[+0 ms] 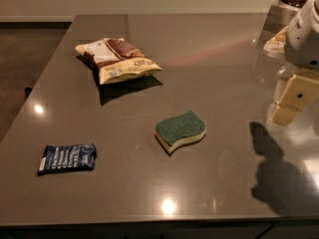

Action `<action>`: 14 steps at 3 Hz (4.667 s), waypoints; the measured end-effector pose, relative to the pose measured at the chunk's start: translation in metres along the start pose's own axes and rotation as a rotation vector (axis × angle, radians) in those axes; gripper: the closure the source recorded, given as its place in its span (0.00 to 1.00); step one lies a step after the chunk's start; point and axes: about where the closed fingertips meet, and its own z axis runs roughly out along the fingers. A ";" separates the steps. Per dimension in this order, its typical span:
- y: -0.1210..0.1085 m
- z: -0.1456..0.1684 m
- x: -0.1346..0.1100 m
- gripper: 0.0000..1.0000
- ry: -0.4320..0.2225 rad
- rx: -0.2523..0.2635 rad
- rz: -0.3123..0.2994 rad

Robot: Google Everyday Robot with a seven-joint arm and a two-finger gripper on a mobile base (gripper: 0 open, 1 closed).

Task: Move sponge near rxbar blueberry

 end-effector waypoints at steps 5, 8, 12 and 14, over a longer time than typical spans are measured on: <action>0.012 0.081 -0.048 0.00 -0.172 -0.093 0.003; 0.026 0.139 -0.099 0.26 -0.225 -0.186 -0.053; 0.069 0.095 -0.194 1.00 -0.361 -0.250 -0.236; 0.101 0.099 -0.238 0.65 -0.444 -0.254 -0.305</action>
Offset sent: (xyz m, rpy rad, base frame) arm 0.0148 0.0126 -0.0249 0.0292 0.0389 0.0210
